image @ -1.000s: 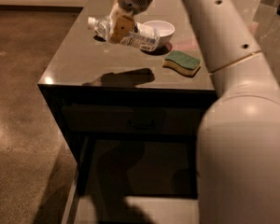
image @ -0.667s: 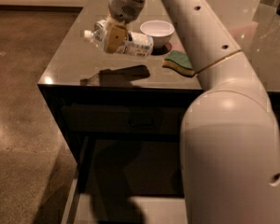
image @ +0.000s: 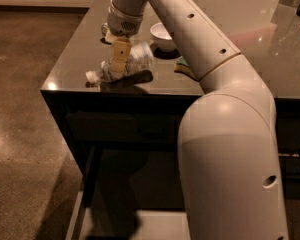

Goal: Pick blue plastic bottle from middle drawer and place on counter

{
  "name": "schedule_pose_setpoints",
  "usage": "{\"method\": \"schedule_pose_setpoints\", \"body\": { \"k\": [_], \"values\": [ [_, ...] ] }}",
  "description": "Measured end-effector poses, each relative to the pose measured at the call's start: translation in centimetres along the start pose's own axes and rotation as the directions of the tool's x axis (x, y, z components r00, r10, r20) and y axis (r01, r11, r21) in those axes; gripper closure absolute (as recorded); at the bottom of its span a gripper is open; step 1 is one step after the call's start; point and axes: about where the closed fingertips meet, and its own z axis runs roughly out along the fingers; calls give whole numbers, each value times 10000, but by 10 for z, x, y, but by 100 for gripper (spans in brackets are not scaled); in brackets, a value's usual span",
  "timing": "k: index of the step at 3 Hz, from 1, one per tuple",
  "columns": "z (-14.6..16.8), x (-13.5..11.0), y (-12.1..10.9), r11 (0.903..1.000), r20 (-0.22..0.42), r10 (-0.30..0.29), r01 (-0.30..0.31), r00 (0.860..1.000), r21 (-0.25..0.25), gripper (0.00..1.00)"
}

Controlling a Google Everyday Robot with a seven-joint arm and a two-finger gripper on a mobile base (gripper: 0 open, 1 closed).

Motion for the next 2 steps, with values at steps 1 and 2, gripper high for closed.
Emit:
{"method": "schedule_pose_setpoints", "body": {
  "k": [1,2],
  "values": [
    [-1,-9,-8,9997,-137,-186,188,9997,127,0],
    [-17,-7,-15,9992,272,80,-90,9996,383,0]
  ]
}}
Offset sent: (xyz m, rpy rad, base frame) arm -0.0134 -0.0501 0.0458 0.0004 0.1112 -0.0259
